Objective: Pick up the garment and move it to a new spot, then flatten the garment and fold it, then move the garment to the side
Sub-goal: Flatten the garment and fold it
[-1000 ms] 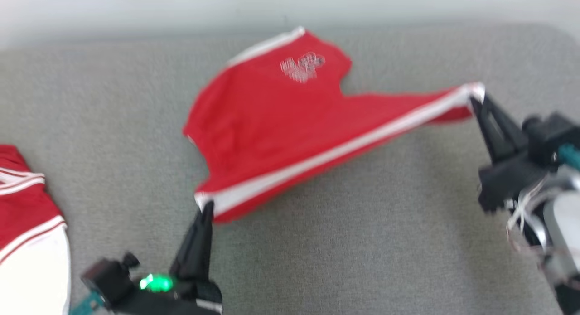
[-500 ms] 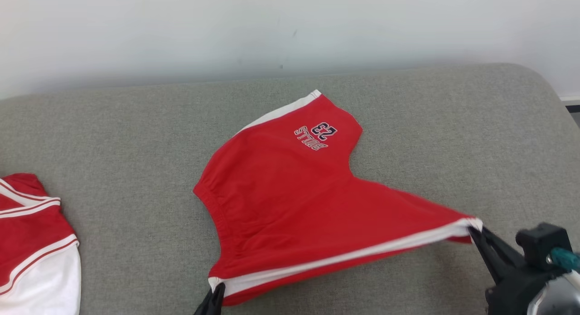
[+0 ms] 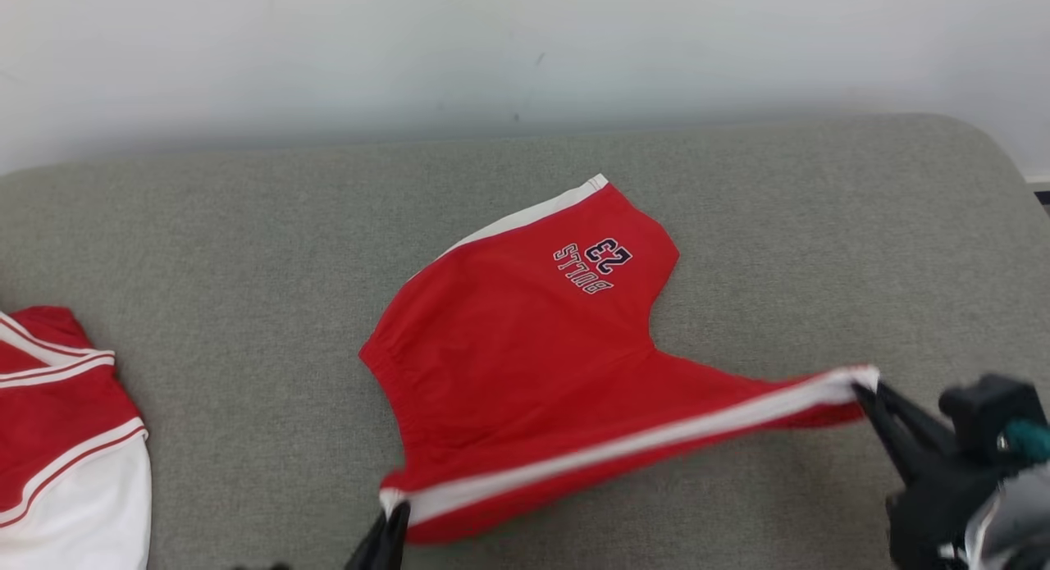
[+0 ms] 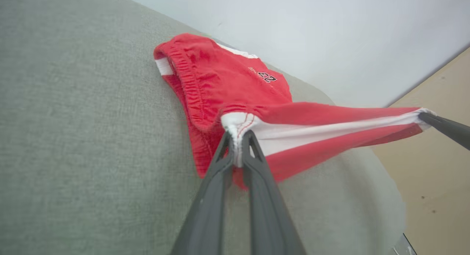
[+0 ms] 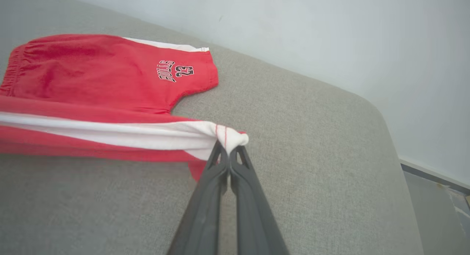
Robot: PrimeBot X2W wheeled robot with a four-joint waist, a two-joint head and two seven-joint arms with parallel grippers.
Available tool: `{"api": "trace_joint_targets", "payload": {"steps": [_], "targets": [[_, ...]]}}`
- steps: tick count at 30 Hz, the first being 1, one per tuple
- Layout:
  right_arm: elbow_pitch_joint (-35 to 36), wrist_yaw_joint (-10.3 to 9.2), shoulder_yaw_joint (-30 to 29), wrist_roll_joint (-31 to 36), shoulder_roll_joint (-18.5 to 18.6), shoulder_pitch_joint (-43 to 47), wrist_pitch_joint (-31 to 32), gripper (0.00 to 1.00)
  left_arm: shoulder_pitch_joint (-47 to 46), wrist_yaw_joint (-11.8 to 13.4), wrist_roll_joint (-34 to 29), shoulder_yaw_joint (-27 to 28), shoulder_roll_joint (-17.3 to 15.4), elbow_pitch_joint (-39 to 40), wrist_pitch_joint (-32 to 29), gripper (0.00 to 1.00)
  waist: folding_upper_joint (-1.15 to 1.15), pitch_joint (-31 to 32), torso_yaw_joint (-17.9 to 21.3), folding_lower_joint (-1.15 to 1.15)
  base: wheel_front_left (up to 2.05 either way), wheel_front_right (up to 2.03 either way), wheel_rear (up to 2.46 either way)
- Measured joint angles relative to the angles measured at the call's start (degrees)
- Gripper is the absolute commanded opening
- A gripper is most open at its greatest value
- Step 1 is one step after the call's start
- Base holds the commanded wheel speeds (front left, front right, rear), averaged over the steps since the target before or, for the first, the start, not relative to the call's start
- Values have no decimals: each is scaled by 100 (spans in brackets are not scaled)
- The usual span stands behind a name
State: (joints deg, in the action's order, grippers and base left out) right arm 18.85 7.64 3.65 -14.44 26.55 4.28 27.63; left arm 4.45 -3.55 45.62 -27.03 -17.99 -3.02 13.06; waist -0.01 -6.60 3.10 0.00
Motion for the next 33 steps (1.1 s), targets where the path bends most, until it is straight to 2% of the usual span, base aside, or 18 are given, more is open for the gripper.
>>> {"api": "trace_joint_targets", "payload": {"steps": [7, 9, 14, 21, 33], "targets": [[-1183, -7, 572, -257, 446, -1653, -257, 0, -1079, 1, -175, 13, 455, -320, 67, 0, 1, -171, -151, 0, 0, 0, 0], [-1818, -7, 981, -394, 584, -2457, -426, 0, -1558, 2, -263, 32, 595, -634, 65, 0, 1, -310, -250, 1, 0, 0, 0], [-2864, -7, 1693, -577, 690, -3691, -705, 0, -2294, 2, -278, 71, 840, -1250, 65, 0, 1, -578, -448, 1, 0, 0, 0], [-4207, -7, 2348, -735, 611, -4957, -1068, 0, -3215, 38, -385, 73, 1109, -2070, 65, 0, 2, -935, -774, 2, 0, 0, 0], [-5726, -7, 3119, -836, 356, -6380, -1561, 0, -4229, 49, -430, -48, 1355, -3066, 56, 0, 2, -1498, -1200, 2, 0, 0, 0]]}}
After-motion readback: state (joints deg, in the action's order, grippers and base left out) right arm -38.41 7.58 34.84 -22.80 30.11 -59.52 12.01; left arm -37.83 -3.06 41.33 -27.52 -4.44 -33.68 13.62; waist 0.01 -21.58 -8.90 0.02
